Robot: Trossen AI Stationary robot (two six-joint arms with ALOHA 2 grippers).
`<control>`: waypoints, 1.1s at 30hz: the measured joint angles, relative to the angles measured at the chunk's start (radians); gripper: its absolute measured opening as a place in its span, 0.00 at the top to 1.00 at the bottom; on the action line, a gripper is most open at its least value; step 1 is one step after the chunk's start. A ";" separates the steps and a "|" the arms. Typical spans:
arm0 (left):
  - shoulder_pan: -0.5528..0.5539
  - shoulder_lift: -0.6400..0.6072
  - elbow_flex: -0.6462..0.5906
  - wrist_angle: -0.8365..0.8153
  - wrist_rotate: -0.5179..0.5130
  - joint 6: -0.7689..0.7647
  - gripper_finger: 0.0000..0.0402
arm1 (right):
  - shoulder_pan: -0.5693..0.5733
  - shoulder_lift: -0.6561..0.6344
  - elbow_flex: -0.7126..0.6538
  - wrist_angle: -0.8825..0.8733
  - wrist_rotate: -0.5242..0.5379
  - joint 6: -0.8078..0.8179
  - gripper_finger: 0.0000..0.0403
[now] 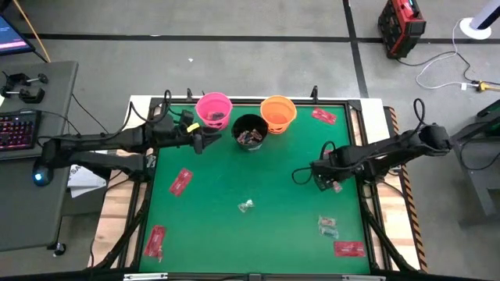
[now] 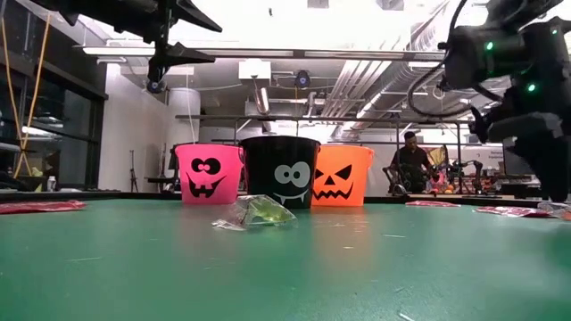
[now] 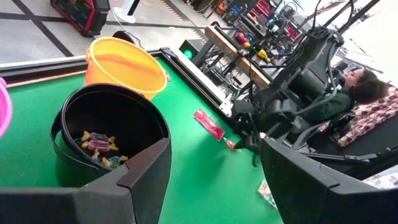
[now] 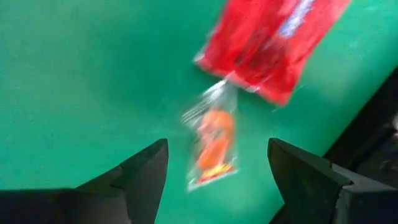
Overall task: Sort candy by brand, put in halloween buckets
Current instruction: Put the orange gummy into the pink bucket
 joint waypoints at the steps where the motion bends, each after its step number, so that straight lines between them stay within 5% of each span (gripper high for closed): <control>1: 0.000 0.000 0.000 0.000 0.000 0.000 0.41 | -0.012 0.000 -0.008 0.002 0.011 -0.005 0.34; 14: 0.000 0.000 0.000 0.000 0.000 0.000 0.41 | -0.101 -0.002 -0.104 0.157 0.004 0.009 0.58; 19: 0.000 0.000 0.000 0.000 0.000 0.000 0.41 | -0.090 0.001 -0.082 0.133 0.017 0.003 0.79; 22: 0.000 0.000 0.000 0.000 0.000 0.000 0.41 | -0.068 -0.001 -0.022 0.135 0.025 -0.032 0.96; 28: 0.000 0.000 0.000 0.000 0.000 0.000 0.41 | -0.035 -0.002 0.198 0.143 0.074 -0.129 0.99; 33: 0.000 0.000 0.000 0.021 -0.003 -0.011 0.41 | -0.079 0.026 0.324 0.389 0.139 -0.271 1.00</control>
